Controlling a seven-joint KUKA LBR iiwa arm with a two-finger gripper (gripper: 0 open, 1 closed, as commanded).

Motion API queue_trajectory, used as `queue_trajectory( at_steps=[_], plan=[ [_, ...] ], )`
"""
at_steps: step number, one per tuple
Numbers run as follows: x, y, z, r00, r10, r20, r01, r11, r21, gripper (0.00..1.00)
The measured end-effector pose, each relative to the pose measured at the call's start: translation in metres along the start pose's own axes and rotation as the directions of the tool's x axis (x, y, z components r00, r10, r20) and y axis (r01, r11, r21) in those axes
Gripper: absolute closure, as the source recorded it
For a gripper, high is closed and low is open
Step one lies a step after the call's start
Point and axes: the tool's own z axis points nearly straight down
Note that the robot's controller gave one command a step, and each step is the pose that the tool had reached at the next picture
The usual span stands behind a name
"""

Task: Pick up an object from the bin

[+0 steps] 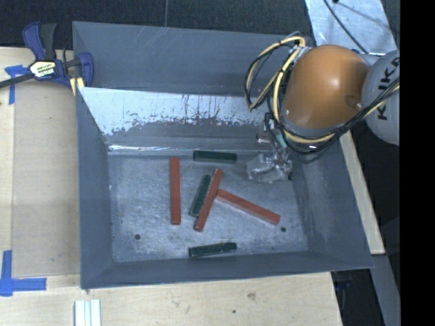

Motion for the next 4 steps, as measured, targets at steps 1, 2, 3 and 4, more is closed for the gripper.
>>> queue_trajectory(
  at_steps=[1, 2, 3, 4],
  plan=[
    [-0.054, 0.017, -0.118, 0.991, -0.134, 0.004, 0.134, 0.991, 0.007, 1.00],
    [-0.061, 0.004, -0.056, 0.991, -0.137, 0.003, 0.137, 0.991, -0.007, 1.00],
    [-0.062, 0.027, -0.052, 0.986, -0.166, 0.003, 0.166, 0.986, -0.005, 1.00],
    [-0.059, 0.015, -0.013, 0.966, -0.260, 0.003, 0.260, 0.966, -0.007, 1.00]
  ],
)
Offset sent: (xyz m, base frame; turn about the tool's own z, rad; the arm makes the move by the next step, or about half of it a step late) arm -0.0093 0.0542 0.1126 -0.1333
